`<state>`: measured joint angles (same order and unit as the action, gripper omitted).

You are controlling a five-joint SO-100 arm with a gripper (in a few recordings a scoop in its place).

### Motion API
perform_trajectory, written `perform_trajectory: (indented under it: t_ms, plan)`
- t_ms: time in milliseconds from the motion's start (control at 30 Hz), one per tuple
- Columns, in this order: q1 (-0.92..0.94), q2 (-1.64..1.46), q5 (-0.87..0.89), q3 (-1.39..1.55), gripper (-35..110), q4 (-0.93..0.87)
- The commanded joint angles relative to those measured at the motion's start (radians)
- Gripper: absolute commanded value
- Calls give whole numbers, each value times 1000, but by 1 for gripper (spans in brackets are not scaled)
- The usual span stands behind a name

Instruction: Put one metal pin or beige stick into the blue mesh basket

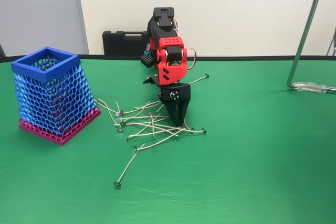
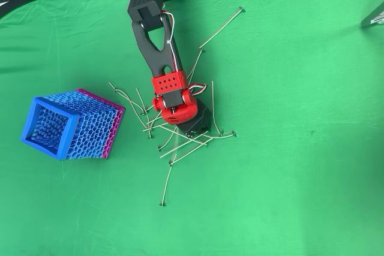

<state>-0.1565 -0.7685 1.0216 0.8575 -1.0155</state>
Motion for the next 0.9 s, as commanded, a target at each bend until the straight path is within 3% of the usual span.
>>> perform_trajectory:
  t_ms: [0,867]
  plan:
    - [-2,-14,5,-14,1,14]
    - [-48,-469,-67,373,1,14]
